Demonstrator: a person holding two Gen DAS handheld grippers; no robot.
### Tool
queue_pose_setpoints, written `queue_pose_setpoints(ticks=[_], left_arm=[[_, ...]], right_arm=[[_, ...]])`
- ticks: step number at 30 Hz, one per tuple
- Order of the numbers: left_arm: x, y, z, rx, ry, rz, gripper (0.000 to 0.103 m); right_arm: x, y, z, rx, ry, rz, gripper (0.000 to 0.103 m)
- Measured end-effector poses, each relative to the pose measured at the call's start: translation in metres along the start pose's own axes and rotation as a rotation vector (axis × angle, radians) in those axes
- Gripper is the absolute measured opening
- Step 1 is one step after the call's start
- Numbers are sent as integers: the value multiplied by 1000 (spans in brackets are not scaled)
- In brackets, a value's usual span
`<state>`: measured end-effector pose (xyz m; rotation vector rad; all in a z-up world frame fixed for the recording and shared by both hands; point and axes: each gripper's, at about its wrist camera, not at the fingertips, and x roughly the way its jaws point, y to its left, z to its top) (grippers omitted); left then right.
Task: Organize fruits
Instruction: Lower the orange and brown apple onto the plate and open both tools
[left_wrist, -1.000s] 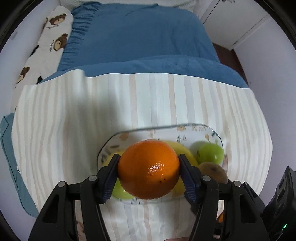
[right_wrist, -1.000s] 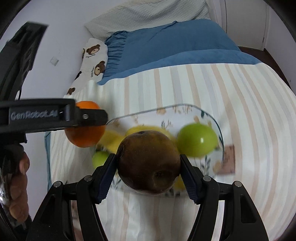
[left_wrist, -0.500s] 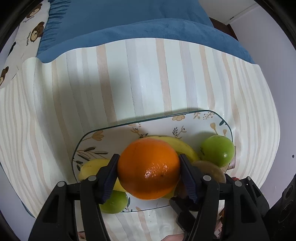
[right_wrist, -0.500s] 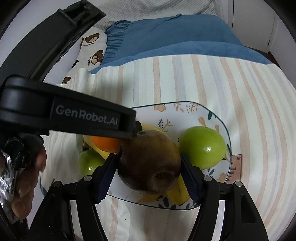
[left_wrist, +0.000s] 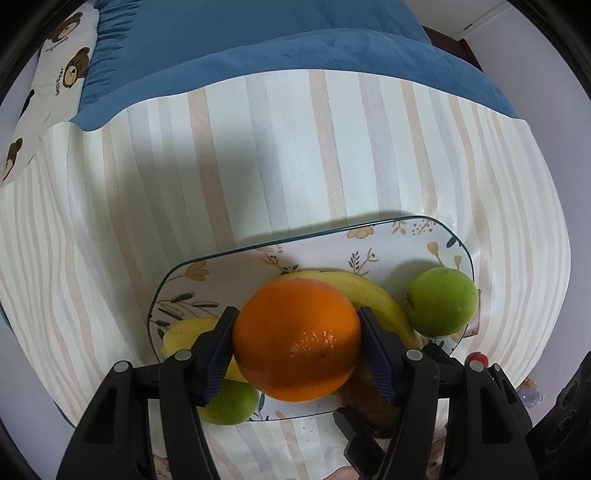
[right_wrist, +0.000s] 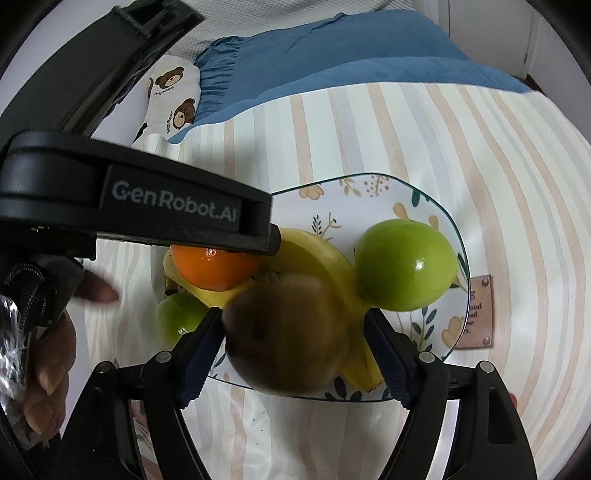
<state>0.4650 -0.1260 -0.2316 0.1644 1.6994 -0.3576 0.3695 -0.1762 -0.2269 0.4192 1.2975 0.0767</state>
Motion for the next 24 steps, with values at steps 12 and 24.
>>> queue_pose_setpoints(ticks=[12, 24], left_arm=[[-34, 1, -13, -6, -125, 44, 74], [-71, 19, -62, -37, -308, 147, 99]], right_arm=[[-10, -11, -6, 38, -17, 23, 83], [-43, -27, -11, 103, -87, -2, 93]])
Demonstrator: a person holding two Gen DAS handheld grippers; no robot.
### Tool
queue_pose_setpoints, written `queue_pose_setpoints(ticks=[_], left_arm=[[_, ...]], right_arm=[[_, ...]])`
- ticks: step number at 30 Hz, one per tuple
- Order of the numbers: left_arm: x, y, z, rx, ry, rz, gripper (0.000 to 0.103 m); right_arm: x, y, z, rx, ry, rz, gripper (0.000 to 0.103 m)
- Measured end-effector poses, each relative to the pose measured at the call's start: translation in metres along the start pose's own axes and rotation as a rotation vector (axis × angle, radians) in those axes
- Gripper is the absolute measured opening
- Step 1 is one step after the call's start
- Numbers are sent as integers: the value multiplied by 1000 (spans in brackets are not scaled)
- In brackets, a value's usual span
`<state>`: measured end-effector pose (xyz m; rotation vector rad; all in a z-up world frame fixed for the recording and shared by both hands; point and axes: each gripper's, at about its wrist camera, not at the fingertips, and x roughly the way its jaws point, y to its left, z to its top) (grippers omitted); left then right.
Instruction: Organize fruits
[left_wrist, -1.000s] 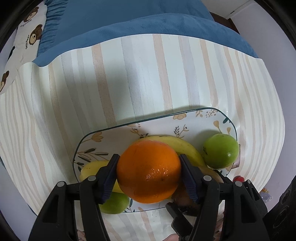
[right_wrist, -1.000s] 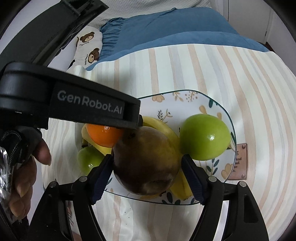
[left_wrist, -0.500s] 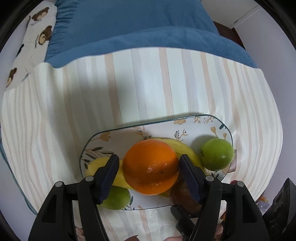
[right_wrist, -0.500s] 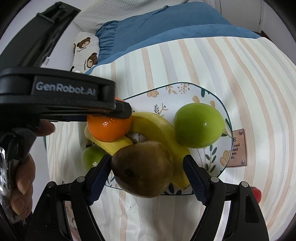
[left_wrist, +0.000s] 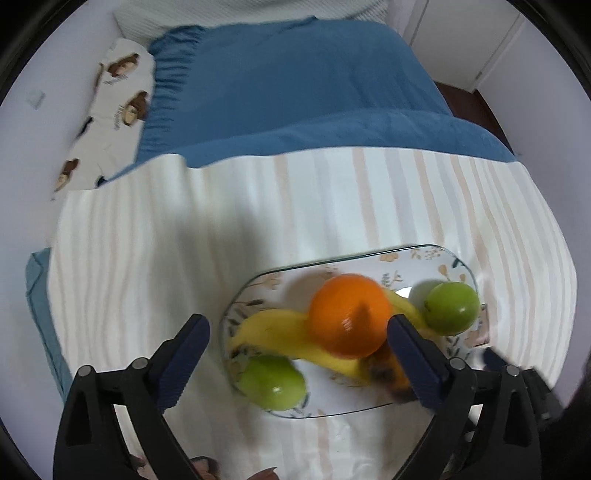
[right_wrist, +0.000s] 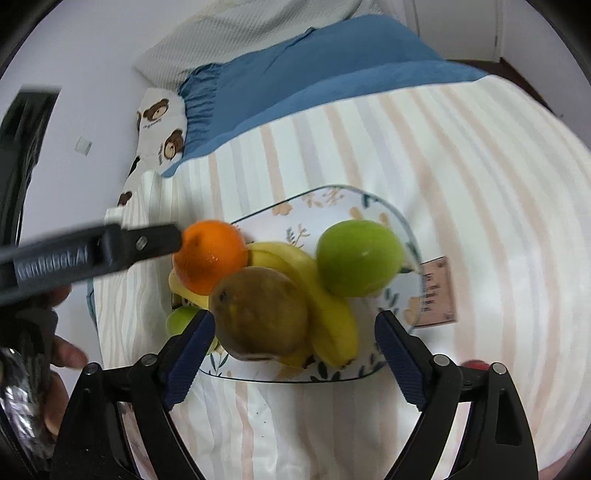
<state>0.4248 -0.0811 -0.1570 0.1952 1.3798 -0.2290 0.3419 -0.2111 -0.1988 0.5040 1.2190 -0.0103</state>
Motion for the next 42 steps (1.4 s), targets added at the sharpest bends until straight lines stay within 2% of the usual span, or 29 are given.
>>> queue_pose_setpoints(ticks=[4, 8, 15, 22, 33, 42], left_arm=[[-12, 13, -25, -31, -48, 20, 99], [-25, 23, -53, -73, -103, 22, 99], [-48, 23, -111, -120, -156, 30, 99], [-81, 14, -147, -132, -240, 43, 99], [-154, 2, -189, -125, -386, 38, 99], [-191, -11, -219, -106, -443, 37, 99]], right_arm=[[-23, 1, -4, -46, -62, -95, 98], [-46, 1, -10, -91, -111, -184, 99], [-77, 0, -37, -160, -154, -258, 100], [-111, 5, -64, -207, -199, -268, 100], [-198, 24, -105, -264, -323, -235, 100], [-250, 37, -137, -295, -397, -204, 100]])
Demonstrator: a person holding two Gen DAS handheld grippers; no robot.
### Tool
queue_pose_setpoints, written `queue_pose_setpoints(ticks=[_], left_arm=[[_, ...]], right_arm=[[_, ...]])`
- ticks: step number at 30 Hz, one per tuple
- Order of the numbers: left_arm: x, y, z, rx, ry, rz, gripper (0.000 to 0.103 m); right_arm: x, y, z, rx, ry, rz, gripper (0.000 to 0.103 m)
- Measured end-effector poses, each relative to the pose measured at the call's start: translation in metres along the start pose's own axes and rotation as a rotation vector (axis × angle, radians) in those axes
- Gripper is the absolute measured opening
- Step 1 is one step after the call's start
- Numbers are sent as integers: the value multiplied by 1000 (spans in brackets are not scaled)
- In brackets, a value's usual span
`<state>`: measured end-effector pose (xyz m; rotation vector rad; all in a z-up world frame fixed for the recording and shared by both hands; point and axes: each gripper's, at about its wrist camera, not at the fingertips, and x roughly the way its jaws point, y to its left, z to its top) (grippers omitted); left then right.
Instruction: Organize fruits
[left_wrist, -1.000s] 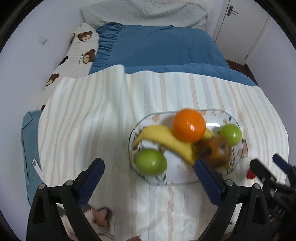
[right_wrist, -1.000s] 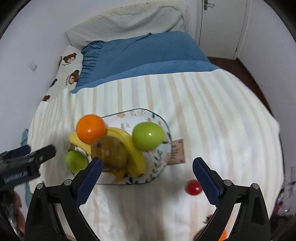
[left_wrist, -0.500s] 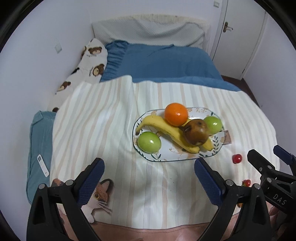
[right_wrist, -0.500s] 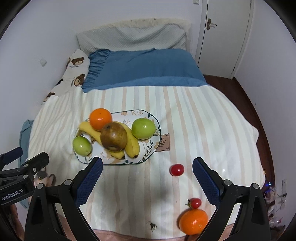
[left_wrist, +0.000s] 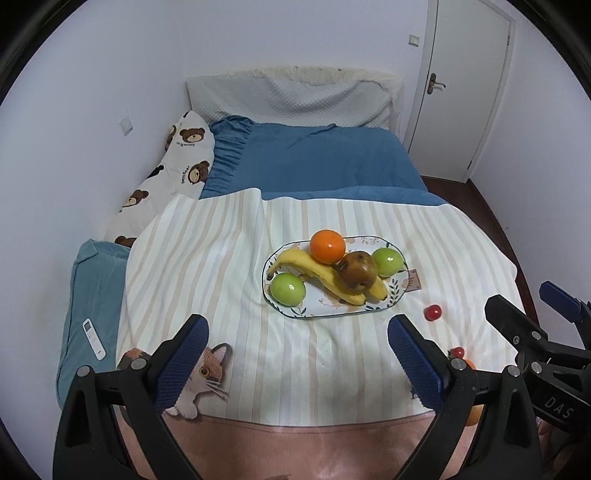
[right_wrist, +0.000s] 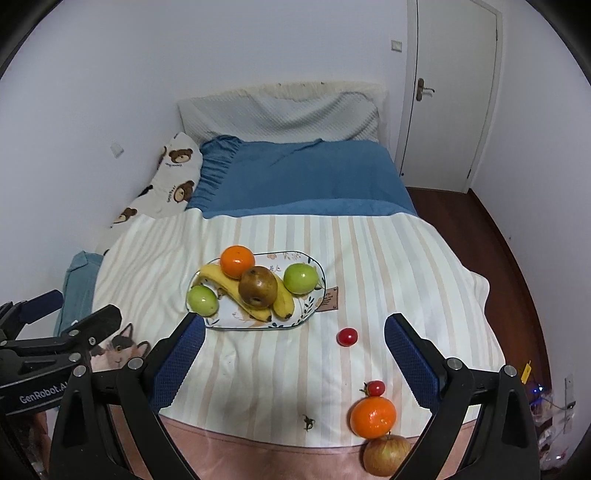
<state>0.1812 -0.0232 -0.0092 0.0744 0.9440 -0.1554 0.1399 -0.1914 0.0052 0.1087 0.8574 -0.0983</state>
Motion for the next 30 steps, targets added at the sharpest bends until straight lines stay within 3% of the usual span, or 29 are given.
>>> queue_pose_setpoints(ticks=[10, 16, 23, 30], left_arm=[[-15, -1, -9, -23, 1, -12, 99], [8, -24, -19, 10, 62, -34, 99], [75, -91, -42, 108, 253, -123, 99], [147, -182, -57, 244, 518, -315, 99]], right_arm=[[-26, -9, -7, 55, -11, 62, 100], [-18, -70, -24, 211, 63, 53, 100], [38, -161, -82, 446, 278, 25, 100], [75, -194, -158, 526, 408, 62, 100]])
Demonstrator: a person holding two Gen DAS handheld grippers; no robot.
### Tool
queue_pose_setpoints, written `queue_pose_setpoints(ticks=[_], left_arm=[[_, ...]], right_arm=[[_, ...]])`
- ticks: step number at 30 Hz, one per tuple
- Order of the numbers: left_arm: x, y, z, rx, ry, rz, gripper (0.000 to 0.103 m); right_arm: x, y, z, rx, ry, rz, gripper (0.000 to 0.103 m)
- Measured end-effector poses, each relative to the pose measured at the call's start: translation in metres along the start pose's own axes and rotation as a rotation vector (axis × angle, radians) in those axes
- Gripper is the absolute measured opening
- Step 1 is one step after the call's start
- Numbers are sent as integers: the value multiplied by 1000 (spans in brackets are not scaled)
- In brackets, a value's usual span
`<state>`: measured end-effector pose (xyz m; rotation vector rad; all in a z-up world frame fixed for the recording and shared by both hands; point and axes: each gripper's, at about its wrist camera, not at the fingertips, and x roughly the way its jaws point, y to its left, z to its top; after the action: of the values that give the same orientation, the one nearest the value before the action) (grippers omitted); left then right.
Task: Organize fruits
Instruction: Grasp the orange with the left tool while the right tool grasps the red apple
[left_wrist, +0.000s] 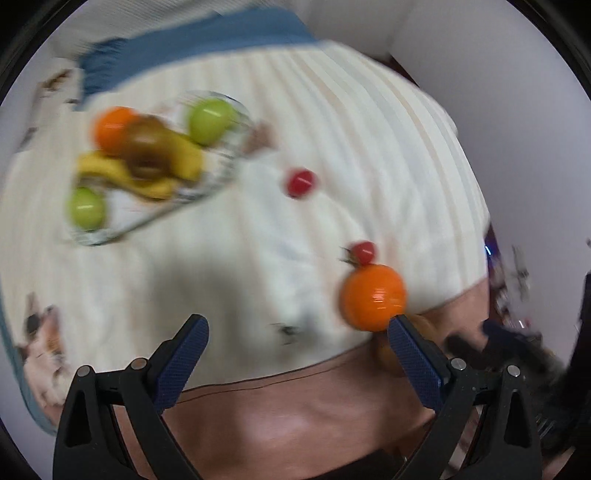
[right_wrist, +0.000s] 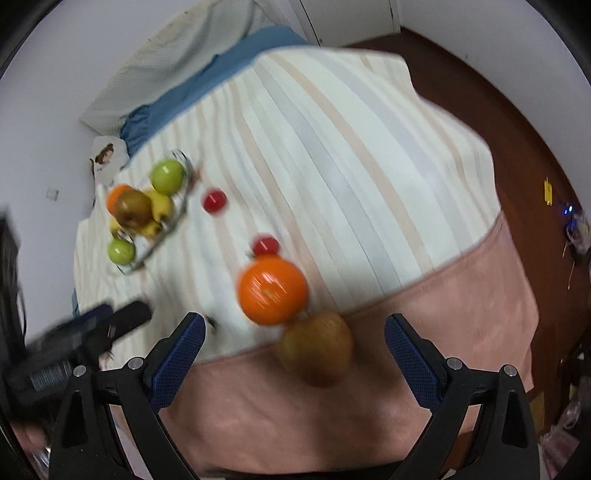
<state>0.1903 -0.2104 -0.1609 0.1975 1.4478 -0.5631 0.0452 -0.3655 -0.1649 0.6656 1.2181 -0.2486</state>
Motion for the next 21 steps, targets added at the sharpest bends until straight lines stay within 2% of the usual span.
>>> queue_pose_setpoints(ticks=[4, 10, 11, 12, 13, 14, 15, 17, 19, 21], left_arm=[[42, -27, 22, 60, 141, -50, 99], [93, -70, 30, 183, 290, -13, 99], [99, -75, 29, 201, 299, 2, 99], [105, -81, 28, 218, 301, 17, 90], [108, -85, 28, 227, 300, 28, 69], [111, -87, 27, 232, 297, 47, 64], [114, -88, 26, 228, 291, 51, 63], [112, -90, 24, 226, 274, 54, 63], [107, -91, 20, 229, 233, 81, 63], [102, -90, 16, 230, 202, 103, 62]], right_arm=[[23, -16, -19, 9, 44, 18, 99], [49, -23, -32, 13, 75, 40, 97], [51, -23, -32, 12, 77, 39, 96], [56, -24, -32, 9, 80, 38, 96], [59, -23, -32, 7, 81, 39, 94], [62, -23, -32, 5, 83, 38, 92], [66, -21, -31, 1, 86, 34, 90], [71, -20, -29, -7, 85, 28, 79], [76, -17, -27, -21, 81, 59, 70], [77, -6, -26, -69, 71, 22, 69]])
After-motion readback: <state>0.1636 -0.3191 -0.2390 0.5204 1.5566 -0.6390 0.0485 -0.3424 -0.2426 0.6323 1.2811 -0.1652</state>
